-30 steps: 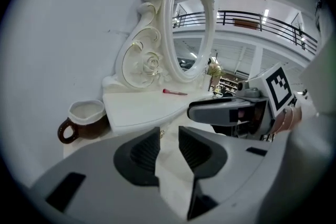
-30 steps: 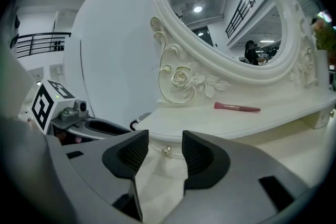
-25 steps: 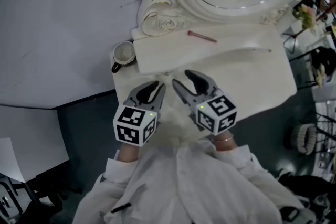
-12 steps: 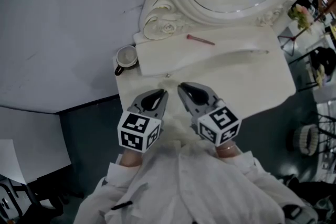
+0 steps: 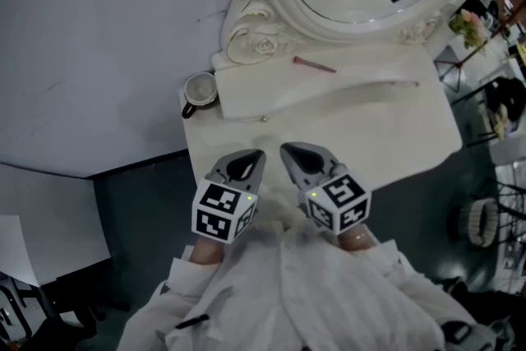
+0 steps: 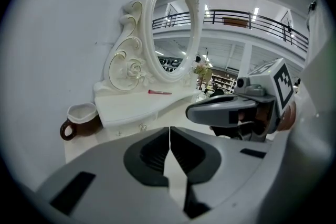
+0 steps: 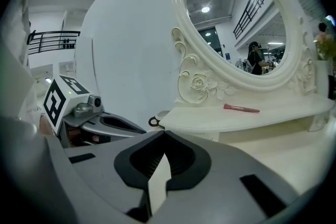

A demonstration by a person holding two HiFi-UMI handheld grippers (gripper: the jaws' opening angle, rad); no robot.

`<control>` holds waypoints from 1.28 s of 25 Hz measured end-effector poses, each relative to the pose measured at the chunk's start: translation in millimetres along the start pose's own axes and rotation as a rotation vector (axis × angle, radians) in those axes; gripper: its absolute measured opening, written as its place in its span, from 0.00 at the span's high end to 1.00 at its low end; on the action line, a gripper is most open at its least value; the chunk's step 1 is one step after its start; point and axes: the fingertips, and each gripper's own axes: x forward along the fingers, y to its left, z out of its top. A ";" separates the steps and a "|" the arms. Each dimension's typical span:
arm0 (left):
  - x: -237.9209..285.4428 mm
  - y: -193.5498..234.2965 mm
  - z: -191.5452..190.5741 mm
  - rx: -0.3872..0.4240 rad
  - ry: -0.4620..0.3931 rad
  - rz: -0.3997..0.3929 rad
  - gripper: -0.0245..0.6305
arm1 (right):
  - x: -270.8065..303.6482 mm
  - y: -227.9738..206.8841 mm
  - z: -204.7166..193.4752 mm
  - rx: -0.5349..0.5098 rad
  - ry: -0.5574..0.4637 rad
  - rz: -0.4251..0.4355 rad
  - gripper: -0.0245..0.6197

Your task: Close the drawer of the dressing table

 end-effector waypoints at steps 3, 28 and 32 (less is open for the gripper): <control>2.3 3.6 -8.9 0.002 0.032 0.024 0.95 | 1.4 0.7 -2.5 0.001 0.007 0.002 0.95; 6.2 -11.2 -15.9 0.009 0.067 -0.027 0.95 | 1.3 11.8 -10.9 0.018 0.020 0.027 0.95; 7.0 -12.5 -17.5 0.011 0.073 -0.030 0.95 | 2.1 11.5 -15.0 0.022 0.030 0.031 0.95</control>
